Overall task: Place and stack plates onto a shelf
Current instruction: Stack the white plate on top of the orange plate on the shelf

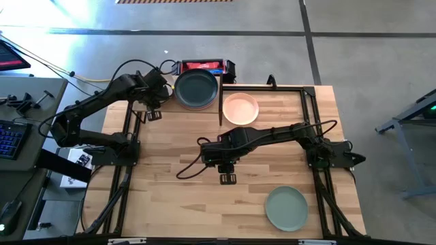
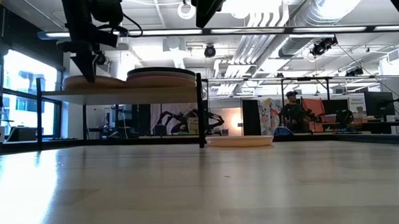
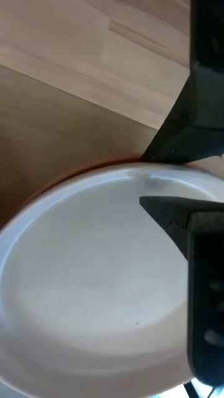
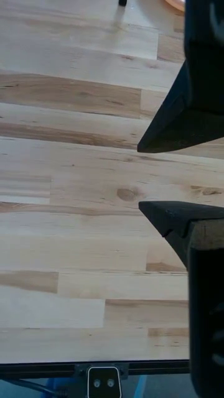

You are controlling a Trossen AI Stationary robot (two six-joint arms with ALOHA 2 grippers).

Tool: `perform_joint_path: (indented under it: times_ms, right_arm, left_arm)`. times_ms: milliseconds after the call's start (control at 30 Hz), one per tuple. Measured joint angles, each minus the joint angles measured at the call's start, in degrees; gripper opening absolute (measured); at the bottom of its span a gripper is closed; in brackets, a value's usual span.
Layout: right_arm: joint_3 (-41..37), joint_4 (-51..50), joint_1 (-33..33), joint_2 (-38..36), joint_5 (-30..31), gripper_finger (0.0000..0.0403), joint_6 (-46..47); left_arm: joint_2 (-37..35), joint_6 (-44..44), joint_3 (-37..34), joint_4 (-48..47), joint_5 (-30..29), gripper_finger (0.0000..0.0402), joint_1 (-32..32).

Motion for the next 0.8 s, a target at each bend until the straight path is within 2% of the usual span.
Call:
perform_joint_path:
  times_ms: [200, 367, 667, 800]
  right_arm:
    - [0.0, 0.0, 0.0, 0.0, 0.0, 0.0114, -0.4]
    - [0.0, -0.1, 0.0, 0.0, 0.0, 0.0114, -0.4]
    - [0.0, -0.1, 0.0, 0.0, 0.0, 0.0114, -0.4]
    - [0.0, -0.1, 0.0, 0.0, 0.0, 0.0114, -0.4]
  left_arm:
    - [0.0, -2.9, 0.1, -0.8, 3.3, 0.0112, 0.0]
    - [0.0, -3.1, 0.0, -2.0, 4.1, 0.0128, -0.1]
    - [0.0, -3.7, 0.1, -2.2, 4.2, 0.0122, -0.1]
    - [0.0, -4.4, 3.3, -3.3, 3.9, 0.0118, -0.1]
